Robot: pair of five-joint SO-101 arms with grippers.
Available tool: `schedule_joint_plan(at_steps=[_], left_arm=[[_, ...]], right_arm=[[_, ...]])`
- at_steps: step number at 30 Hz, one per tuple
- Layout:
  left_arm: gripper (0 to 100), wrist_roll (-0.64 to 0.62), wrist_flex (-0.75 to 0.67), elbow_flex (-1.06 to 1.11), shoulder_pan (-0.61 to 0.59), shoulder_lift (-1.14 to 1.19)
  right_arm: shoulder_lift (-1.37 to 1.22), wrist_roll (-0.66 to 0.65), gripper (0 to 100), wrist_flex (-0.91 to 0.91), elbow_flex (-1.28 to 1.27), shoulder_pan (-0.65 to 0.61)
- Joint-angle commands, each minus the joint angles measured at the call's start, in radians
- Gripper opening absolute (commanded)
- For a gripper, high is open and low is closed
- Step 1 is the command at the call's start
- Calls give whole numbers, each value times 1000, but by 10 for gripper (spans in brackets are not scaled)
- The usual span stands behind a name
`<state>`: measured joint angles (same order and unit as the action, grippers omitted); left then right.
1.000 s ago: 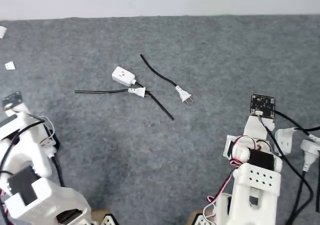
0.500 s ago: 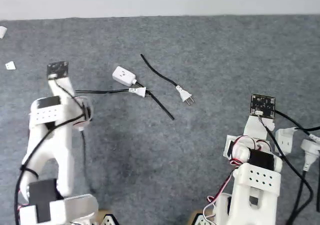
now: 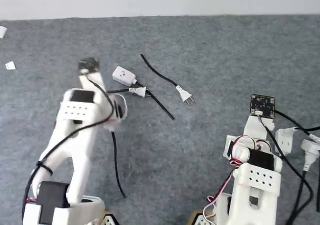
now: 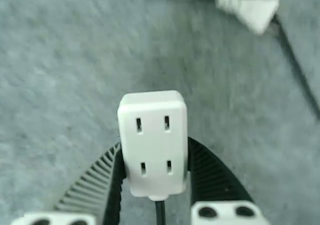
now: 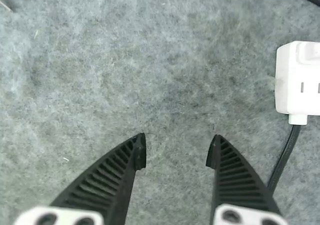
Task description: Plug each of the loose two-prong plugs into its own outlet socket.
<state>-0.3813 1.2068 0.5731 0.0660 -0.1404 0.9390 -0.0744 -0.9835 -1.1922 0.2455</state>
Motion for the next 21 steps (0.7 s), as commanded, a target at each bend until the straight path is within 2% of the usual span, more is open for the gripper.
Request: schedule_joint_plan(at_steps=[1,8,11,17,21], left_arm=[[13,26,-52,44,51,-41],[15,66,-124,111,89,-41],[26,133,-135,116,87,-41],[231,123,-135,157,124,75],[268,123,-133,136,150,138]], right_arm=[[18,-21,208,15,14,-1],[18,-21,208,15,14,-1],[18,-21,208,16,14,-1],[18,-20,208,16,14,-2],[18,-20,208,16,14,-2]])
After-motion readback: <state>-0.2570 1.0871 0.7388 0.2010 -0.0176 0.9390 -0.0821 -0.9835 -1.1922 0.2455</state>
